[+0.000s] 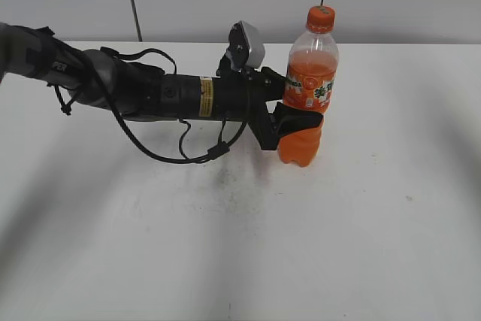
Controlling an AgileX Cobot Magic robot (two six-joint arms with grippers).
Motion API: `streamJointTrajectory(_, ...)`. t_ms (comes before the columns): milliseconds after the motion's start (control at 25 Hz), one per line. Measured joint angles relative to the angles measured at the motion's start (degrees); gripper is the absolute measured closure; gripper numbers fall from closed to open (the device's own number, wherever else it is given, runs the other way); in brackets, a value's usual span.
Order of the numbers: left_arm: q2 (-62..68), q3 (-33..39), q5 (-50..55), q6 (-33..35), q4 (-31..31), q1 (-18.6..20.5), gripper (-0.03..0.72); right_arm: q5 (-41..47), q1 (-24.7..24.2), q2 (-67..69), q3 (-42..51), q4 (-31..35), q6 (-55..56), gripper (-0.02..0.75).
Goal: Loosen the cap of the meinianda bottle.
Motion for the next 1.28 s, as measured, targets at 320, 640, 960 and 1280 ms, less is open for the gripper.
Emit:
streamJointTrajectory(320, 0.0, 0.0, -0.1, 0.0, 0.1, 0.0, 0.256, 1.2, 3.8, 14.8, -13.3, -0.2, -0.2, 0.308)
streamJointTrajectory(640, 0.0, 0.0, -0.1, 0.0, 0.3, 0.0, 0.256, 1.5, 19.1, 21.2, -22.1, 0.8, 3.6, 0.308)
streamJointTrajectory(960, 0.0, 0.0, -0.1, 0.0, 0.3, 0.0, 0.256, 1.6, 24.4, 28.6, -29.5, 1.0, 10.2, 0.308)
streamJointTrajectory(1280, 0.0, 0.0, -0.1, 0.0, 0.3, 0.0, 0.256, 1.6, 24.4, 30.4, -29.9, -0.9, 10.9, 0.327)
